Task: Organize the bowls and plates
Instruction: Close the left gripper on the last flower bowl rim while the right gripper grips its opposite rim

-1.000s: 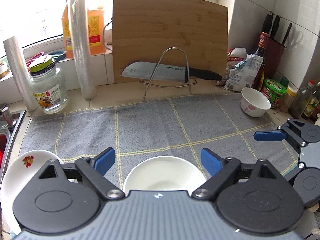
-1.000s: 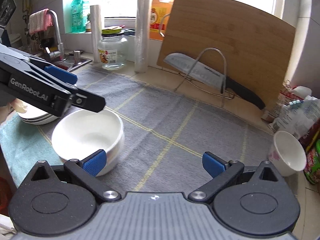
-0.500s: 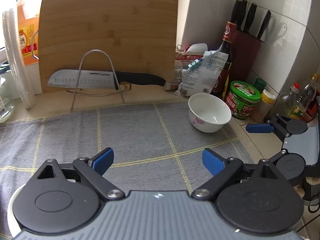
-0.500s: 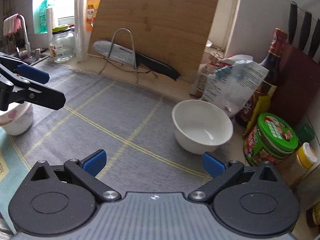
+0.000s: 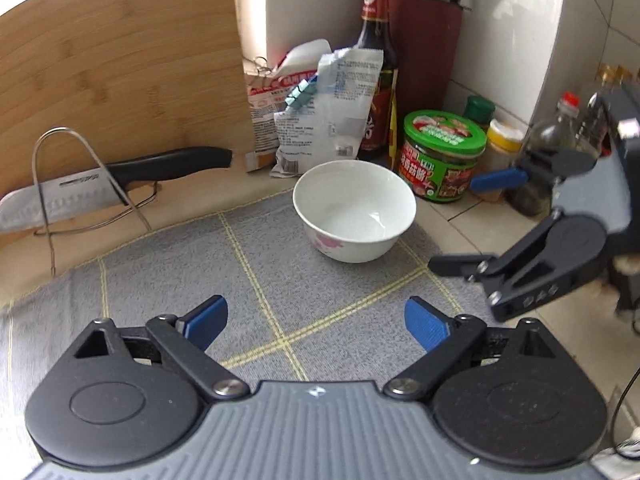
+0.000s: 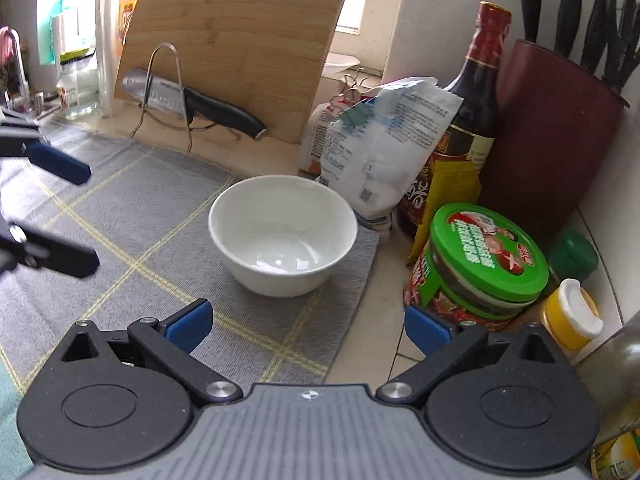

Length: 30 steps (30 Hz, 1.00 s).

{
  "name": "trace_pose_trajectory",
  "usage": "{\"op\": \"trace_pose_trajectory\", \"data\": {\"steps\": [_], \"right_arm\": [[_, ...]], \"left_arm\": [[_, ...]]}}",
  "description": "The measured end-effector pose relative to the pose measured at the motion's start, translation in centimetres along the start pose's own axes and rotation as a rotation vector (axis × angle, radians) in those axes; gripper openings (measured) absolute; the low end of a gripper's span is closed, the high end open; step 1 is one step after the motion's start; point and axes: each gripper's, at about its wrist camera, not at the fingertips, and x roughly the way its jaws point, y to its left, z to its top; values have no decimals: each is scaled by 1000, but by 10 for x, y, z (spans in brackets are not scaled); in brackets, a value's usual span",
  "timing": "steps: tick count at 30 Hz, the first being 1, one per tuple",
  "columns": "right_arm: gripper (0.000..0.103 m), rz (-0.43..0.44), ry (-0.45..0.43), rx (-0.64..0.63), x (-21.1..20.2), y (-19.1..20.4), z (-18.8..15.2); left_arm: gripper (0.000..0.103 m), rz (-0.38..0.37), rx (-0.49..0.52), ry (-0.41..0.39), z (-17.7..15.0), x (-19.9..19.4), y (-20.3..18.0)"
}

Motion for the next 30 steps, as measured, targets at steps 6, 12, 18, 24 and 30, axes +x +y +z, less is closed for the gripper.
{"op": "trace_pose_trajectory", "data": {"steps": [6, 12, 18, 24, 30], "right_arm": [[103, 41, -7, 52, 11, -17, 20], [103, 101, 5, 115, 35, -27, 43], [88, 100, 43, 104, 60, -24, 55], [75, 115, 83, 105, 77, -25, 57], [74, 141, 92, 115, 84, -26, 61]], "left_arm": [[95, -27, 36, 19, 12, 36, -2], [95, -50, 83, 24, 22, 64, -7], [95, -57, 93, 6, 28, 81, -6], [95, -75, 116, -6, 41, 89, -5], [95, -81, 163, -14, 46, 93, -9]]}}
